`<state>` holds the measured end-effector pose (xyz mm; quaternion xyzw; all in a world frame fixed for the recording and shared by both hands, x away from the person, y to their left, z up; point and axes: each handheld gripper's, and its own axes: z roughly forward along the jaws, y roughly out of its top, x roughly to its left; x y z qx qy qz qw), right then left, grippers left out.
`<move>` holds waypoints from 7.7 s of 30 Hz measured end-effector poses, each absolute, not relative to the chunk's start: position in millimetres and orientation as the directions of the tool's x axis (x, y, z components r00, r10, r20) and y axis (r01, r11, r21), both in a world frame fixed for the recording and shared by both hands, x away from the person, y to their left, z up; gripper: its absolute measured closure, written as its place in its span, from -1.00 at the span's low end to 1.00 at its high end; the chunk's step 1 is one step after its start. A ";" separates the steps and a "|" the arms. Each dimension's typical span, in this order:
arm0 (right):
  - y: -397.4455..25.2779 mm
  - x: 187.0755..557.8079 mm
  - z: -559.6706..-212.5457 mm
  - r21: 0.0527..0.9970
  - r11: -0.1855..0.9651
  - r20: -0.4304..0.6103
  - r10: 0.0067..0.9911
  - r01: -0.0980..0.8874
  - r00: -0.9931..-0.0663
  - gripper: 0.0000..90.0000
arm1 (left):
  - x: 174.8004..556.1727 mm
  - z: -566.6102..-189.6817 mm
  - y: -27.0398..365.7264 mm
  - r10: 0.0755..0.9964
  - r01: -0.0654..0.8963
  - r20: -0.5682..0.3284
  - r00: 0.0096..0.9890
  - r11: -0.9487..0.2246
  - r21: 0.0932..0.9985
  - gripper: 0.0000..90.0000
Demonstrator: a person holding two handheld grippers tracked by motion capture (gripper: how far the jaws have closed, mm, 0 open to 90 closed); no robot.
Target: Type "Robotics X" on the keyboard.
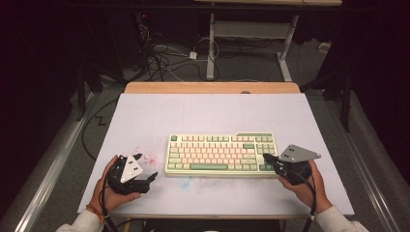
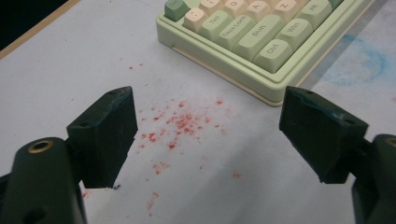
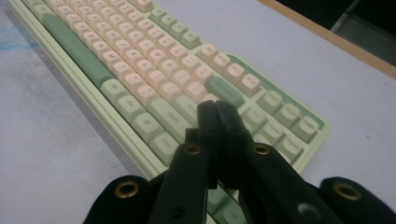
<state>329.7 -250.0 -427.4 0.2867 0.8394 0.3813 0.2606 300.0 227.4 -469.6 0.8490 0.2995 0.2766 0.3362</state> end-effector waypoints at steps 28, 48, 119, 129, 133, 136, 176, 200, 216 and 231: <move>-209.1 356.3 -461.8 0.719 0.627 -0.211 0.608 0.300 -0.765 1.00 | 296.2 -468.1 227.9 0.696 0.330 0.240 0.677 -0.578 0.746 -0.27; -209.3 354.8 -463.5 0.728 0.615 -0.207 0.619 0.303 -0.758 1.00 | 318.4 -452.2 193.6 0.644 0.355 0.158 0.749 -0.592 0.724 0.95; -212.1 346.1 -440.8 0.762 0.591 -0.225 0.623 0.264 -0.749 1.00 | 355.1 -434.6 142.3 0.560 0.196 0.288 0.777 -0.650 0.734 0.03; -208.1 349.4 -437.6 0.770 0.583 -0.216 0.622 0.261 -0.753 1.00 | 334.0 -459.0 174.1 0.617 0.246 0.279 0.736 -0.627 0.739 -0.56; -197.8 355.4 -438.6 0.763 0.595 -0.220 0.607 0.253 -0.764 1.00 | 325.9 -466.0 183.5 0.647 0.285 0.246 0.722 -0.602 0.746 -0.58; -189.3 361.0 -438.0 0.762 0.598 -0.220 0.599 0.248 -0.770 1.00 | 318.7 -467.7 187.3 0.657 0.296 0.232 0.718 -0.589 0.752 -0.58; -139.3 399.4 -458.4 0.689 0.673 -0.234 0.559 0.271 -0.795 1.00 | 312.2 -469.5 203.8 0.664 0.327 0.224 0.713 -0.598 0.732 -0.58; -156.5 385.4 -435.2 0.790 0.572 -0.208 0.589 0.221 -0.781 0.66 | 312.7 -470.3 203.8 0.664 0.335 0.223 0.713 -0.603 0.724 -0.58; -181.1 356.8 -425.0 0.842 0.514 -0.250 0.644 0.166 -0.723 -0.31 | 311.5 -467.9 204.9 0.665 0.330 0.224 0.713 -0.599 0.730 -0.53; -220.0 330.4 -435.6 0.860 0.481 -0.254 0.693 0.170 -0.674 -0.47 | 307.0 -461.2 200.5 0.642 0.309 0.200 0.741 -0.589 0.746 -0.44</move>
